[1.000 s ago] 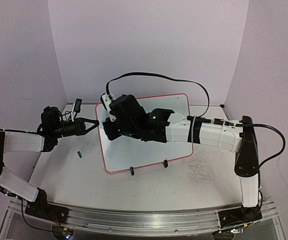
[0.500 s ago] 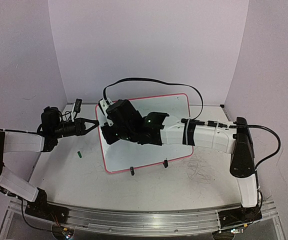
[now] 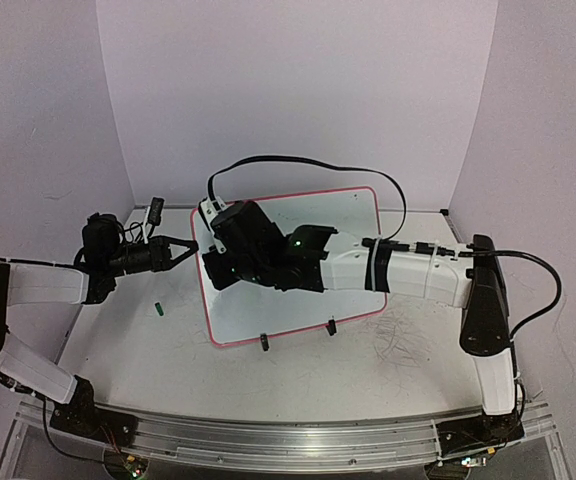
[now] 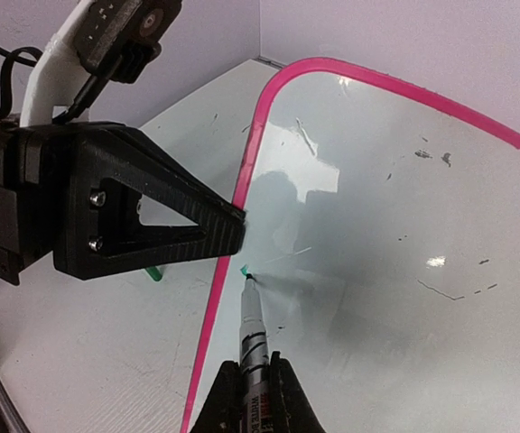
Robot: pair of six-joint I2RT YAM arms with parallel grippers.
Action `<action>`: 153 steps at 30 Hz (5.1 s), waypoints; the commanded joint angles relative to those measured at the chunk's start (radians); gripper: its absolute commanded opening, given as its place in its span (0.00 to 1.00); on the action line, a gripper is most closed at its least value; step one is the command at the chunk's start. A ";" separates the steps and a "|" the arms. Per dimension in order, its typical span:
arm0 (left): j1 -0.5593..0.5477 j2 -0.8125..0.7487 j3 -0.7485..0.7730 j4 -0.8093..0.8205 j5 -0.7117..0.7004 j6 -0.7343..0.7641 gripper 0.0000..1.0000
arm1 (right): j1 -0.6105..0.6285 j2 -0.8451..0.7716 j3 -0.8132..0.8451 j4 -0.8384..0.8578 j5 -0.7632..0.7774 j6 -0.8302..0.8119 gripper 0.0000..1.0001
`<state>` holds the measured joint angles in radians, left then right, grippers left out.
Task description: Write a sentence on the whiteboard
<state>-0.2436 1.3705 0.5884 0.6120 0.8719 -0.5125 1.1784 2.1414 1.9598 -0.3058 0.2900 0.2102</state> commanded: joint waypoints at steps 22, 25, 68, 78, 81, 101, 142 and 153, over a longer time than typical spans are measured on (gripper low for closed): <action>-0.014 -0.022 0.011 0.041 0.036 -0.008 0.00 | -0.013 -0.062 -0.057 -0.019 0.176 0.101 0.00; -0.013 -0.022 0.011 0.041 0.037 -0.007 0.00 | -0.012 -0.062 -0.052 -0.015 0.148 0.083 0.00; -0.014 -0.020 0.007 0.041 0.033 -0.003 0.00 | 0.005 -0.064 -0.089 0.104 0.024 -0.008 0.00; -0.015 -0.020 0.007 0.041 0.034 -0.002 0.00 | -0.005 -0.053 -0.071 0.096 0.025 -0.008 0.00; -0.015 -0.020 0.005 0.040 0.034 -0.002 0.00 | -0.005 -0.052 -0.071 0.092 0.019 -0.005 0.00; -0.015 -0.017 0.014 0.041 0.041 -0.003 0.00 | -0.008 -0.038 -0.075 0.081 0.025 0.008 0.00; -0.018 -0.025 0.008 0.040 0.041 -0.003 0.00 | 0.004 -0.135 -0.183 0.110 -0.050 0.075 0.00; -0.018 -0.030 0.005 0.041 0.041 -0.004 0.00 | -0.005 -0.205 -0.292 0.167 0.007 0.087 0.00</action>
<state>-0.2497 1.3682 0.5880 0.6122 0.8795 -0.5121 1.1827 1.9804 1.6676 -0.1798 0.2587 0.2909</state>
